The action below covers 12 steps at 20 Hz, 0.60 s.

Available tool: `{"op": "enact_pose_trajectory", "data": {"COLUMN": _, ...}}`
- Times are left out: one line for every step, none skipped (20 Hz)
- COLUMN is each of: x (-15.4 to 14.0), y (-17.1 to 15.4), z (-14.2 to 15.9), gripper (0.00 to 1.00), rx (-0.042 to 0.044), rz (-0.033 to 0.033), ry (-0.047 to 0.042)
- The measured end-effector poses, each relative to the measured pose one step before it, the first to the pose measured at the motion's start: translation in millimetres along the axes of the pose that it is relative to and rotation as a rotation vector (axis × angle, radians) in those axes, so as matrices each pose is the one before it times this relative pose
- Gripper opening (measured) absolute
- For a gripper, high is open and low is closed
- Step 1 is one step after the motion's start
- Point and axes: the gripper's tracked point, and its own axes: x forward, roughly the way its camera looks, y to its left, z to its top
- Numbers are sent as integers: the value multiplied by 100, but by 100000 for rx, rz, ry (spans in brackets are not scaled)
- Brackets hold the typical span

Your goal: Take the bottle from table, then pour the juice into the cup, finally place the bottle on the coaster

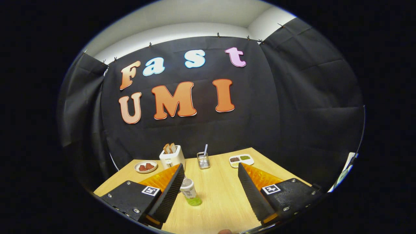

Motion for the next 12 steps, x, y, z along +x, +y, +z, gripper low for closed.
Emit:
{"op": "enact_pose_trajectory", "data": {"x": 91, "y": 1262, "z": -1642, "gripper": 98, "rx": -520, "rz": 2248, "ry": 3672}}
{"op": "enact_pose_trajectory", "data": {"x": 128, "y": 440, "z": -1373, "gripper": 98, "rx": -1629, "rz": 202, "ry": 3338}}
{"op": "enact_pose_trajectory", "data": {"x": 79, "y": 297, "z": -1043, "gripper": 99, "rx": -2225, "rz": 154, "ry": 1600}}
{"op": "enact_pose_trajectory", "data": {"x": 150, "y": 333, "z": -470, "gripper": 99, "rx": -1696, "rz": 56, "ry": 335}}
{"op": "enact_pose_trajectory", "data": {"x": 262, "y": 353, "z": -303, "gripper": 98, "rx": -733, "rz": 289, "ry": 142}}
{"op": "enact_pose_trajectory", "data": {"x": 465, "y": 425, "z": -564, "gripper": 98, "rx": -104, "rz": 656, "ry": 893}}
{"op": "enact_pose_trajectory", "data": {"x": 664, "y": 515, "z": -851, "gripper": 98, "rx": -263, "rz": 885, "ry": 1520}}
{"op": "enact_pose_trajectory", "data": {"x": 693, "y": 278, "z": -705, "gripper": 98, "rx": -308, "rz": 333, "ry": 1515}}
{"op": "enact_pose_trajectory", "data": {"x": 725, "y": 161, "z": -521, "gripper": 99, "rx": -572, "rz": 181, "ry": 1323}}
{"op": "enact_pose_trajectory", "data": {"x": 650, "y": 139, "z": -440, "gripper": 99, "rx": -837, "rz": 140, "ry": 1083}}
{"op": "enact_pose_trajectory", "data": {"x": 666, "y": 228, "z": -430, "gripper": 99, "rx": -882, "rz": 326, "ry": 794}}
{"op": "enact_pose_trajectory", "data": {"x": 669, "y": 216, "z": -335, "gripper": 99, "rx": -841, "rz": 402, "ry": 1237}}
